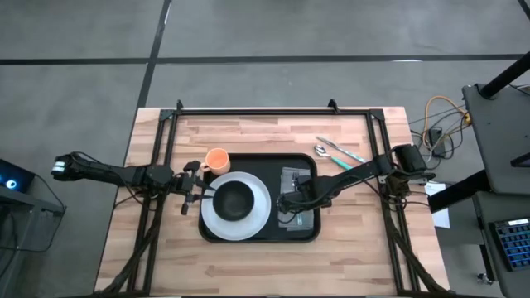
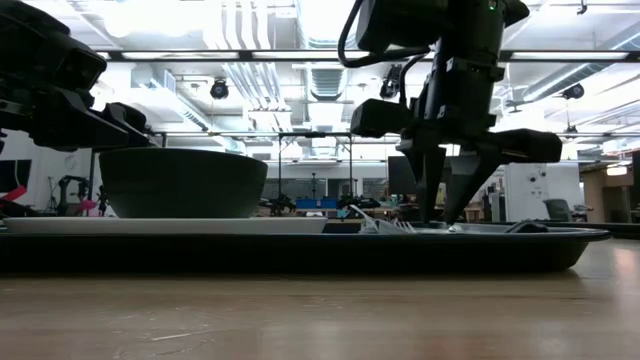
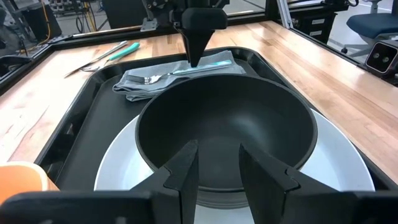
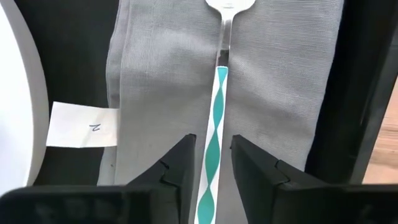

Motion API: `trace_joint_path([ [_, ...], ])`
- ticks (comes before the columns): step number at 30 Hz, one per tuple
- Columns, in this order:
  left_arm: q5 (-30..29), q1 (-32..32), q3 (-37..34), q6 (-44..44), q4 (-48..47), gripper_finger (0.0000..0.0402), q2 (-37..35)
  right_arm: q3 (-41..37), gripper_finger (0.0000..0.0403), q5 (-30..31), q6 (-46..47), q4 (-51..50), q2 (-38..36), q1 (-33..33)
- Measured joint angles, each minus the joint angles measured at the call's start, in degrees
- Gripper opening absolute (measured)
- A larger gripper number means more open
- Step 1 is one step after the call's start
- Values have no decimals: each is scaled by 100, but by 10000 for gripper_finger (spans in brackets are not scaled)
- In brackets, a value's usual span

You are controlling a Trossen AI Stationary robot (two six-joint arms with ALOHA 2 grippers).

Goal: Set up tray
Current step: Put the green spoon on the gray napkin

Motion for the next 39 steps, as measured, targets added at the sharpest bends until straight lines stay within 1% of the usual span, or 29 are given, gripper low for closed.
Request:
trace_joint_path([
  [6, 0, 2, 0, 0, 2, 96, 0, 4, 102, 0, -166, -5, -17, 0],
  [17, 0, 1, 0, 0, 2, 96, 0, 199, 81, -28, -1008, -14, -36, -143],
  [23, 0, 2, 0, 0, 2, 96, 0, 161, 77, -30, -1489, -139, -175, -437],
  [34, 0, 1, 0, 0, 2, 96, 2, 118, 94, -47, -2569, -361, -445, -1034],
  [39, 0, 0, 0, 0, 2, 96, 2, 108, 100, -45, -3060, -657, -557, -1306],
])
